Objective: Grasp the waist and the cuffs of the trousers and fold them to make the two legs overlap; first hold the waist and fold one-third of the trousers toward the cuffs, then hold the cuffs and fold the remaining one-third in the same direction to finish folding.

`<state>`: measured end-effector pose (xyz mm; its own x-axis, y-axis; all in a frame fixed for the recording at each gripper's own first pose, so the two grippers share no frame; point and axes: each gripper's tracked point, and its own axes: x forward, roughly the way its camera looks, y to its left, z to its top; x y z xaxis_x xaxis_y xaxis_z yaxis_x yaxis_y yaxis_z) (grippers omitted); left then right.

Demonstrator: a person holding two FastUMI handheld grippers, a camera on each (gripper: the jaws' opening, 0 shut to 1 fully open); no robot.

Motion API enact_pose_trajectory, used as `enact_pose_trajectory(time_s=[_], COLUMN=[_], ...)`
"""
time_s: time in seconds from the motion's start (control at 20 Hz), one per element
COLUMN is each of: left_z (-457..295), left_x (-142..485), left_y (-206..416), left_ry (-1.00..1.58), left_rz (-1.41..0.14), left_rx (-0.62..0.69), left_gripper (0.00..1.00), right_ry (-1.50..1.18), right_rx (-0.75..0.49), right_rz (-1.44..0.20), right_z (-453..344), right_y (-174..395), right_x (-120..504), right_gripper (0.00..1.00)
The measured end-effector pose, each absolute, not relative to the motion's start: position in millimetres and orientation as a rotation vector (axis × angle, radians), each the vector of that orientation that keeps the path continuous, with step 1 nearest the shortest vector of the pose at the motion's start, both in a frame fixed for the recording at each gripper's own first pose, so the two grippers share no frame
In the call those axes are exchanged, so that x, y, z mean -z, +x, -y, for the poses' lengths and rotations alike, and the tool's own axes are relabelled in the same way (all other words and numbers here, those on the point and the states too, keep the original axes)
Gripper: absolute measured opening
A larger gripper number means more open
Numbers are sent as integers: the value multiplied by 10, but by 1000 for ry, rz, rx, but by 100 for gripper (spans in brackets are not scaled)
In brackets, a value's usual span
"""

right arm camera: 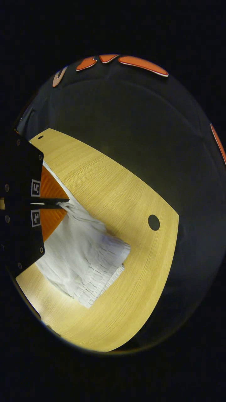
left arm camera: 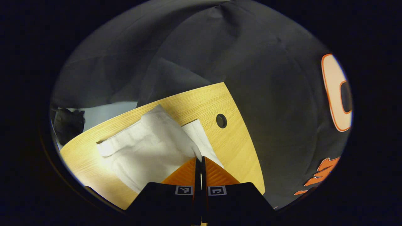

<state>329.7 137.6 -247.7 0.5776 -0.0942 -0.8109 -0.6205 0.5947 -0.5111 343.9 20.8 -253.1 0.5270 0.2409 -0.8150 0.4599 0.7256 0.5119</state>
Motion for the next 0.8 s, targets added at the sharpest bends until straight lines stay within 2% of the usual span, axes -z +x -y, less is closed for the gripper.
enact_pose_trajectory(time_s=[0.3, 0.35, 0.4, 0.45, 0.5, 0.55, 0.6, 0.65, 0.7, 0.75, 0.8], left_z=[-1353, -1341, -1349, -1344, -1357, -1346, -1339, -1372, -1362, -1326, -1309], left_x=[2832, 2896, 2899, 2970, 2918, 2895, 2874, 2845, 2840, 2806, 2780], left_y=[3395, 3409, 3401, 3420, 3412, 3409, 3427, 3398, 3442, 3459, 3426], left_ry=[-852, -845, -840, -837, -830, -828, -821, -801, -793, -794, -784], left_rz=[-1009, -1011, -1014, -1014, -1010, -1007, -1001, -1000, -990, -986, -995], left_rx=[-357, -353, -350, -346, -344, -337, -316, -323, -311, -281, -265], left_gripper=[4, 5, 6, 6, 7, 10, 14, 20, 20, 20, 33], right_ry=[751, 743, 734, 727, 719, 705, 688, 668, 646, 628, 620], right_rx=[193, 194, 195, 190, 183, 179, 177, 177, 178, 176, 171], right_rz=[-1066, -1063, -1059, -1060, -1061, -1063, -1063, -1061, -1055, -1051, -1045], right_z=[-289, -281, -272, -282, -302, -305, -307, -278, -288, -278, -287], right_y=[3558, 3548, 3555, 3522, 3492, 3462, 3420, 3390, 3354, 3323, 3302], right_x=[2825, 2824, 2830, 2820, 2802, 2800, 2802, 2771, 2781, 2748, 2733], right_gripper=[6, 16, 21, 40, 51, 67, 70, 89, 99, 99, 99])
